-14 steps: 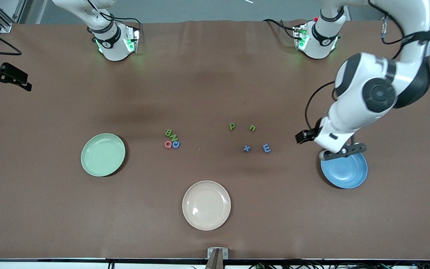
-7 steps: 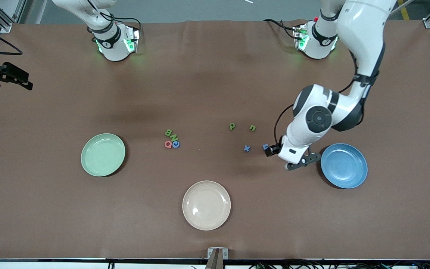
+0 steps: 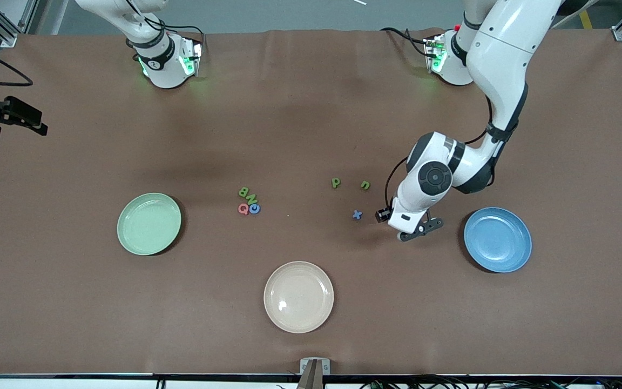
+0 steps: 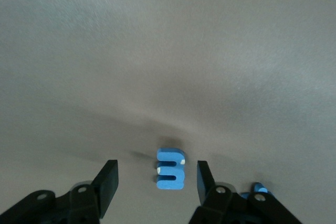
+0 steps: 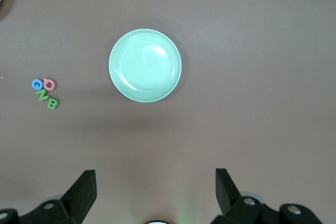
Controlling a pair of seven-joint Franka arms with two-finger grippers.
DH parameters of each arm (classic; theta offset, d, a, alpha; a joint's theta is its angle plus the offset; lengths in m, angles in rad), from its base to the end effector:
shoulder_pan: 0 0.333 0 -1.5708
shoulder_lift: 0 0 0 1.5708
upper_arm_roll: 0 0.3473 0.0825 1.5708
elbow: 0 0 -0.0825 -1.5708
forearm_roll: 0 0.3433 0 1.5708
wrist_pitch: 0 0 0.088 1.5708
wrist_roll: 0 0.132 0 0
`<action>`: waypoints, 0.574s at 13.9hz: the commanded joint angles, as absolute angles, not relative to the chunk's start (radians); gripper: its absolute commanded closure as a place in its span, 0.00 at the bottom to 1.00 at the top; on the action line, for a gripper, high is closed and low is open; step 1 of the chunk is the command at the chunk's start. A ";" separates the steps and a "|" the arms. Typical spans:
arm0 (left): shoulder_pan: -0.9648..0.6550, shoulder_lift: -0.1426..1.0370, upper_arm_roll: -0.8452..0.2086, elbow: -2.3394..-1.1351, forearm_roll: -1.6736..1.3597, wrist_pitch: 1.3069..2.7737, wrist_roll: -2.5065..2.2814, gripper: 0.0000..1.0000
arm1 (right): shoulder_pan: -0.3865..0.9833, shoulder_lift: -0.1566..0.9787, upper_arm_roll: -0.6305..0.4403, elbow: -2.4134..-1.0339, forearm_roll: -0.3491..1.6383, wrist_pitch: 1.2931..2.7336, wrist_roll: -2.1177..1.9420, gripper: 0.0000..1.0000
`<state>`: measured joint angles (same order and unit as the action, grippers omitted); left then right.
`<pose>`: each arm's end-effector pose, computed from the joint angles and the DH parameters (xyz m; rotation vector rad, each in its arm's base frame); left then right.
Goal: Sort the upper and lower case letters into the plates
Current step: 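Reach the left gripper to the blue letter m and grasp it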
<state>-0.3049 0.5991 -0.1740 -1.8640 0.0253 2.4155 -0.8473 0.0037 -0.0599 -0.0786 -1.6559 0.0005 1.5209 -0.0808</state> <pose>0.5597 -0.2807 0.2267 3.0432 0.5805 -0.1250 0.4833 -0.0375 0.6201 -3.1284 -0.0097 0.1168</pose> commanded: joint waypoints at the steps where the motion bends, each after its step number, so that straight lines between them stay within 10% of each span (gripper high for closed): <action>1: -0.325 0.618 -0.167 -1.861 0.049 2.450 -0.887 0.33 | 0.006 -0.008 -0.084 -1.612 -0.003 1.528 -0.080 0.00; 5: -0.331 0.641 -0.167 -1.858 0.052 2.459 -0.893 0.45 | 0.006 -0.008 -0.087 -1.614 -0.003 1.559 -0.080 0.00; 8: -0.331 0.641 -0.167 -1.858 0.052 2.459 -0.891 0.83 | 0.006 -0.009 -0.087 -1.611 -0.003 1.560 -0.080 0.00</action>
<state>-0.3226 0.6339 -0.1719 -1.8625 0.0287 2.4471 -0.8651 0.0037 -0.0056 -0.0842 -1.6186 0.0005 1.5626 -0.0809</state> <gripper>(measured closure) 0.604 0.000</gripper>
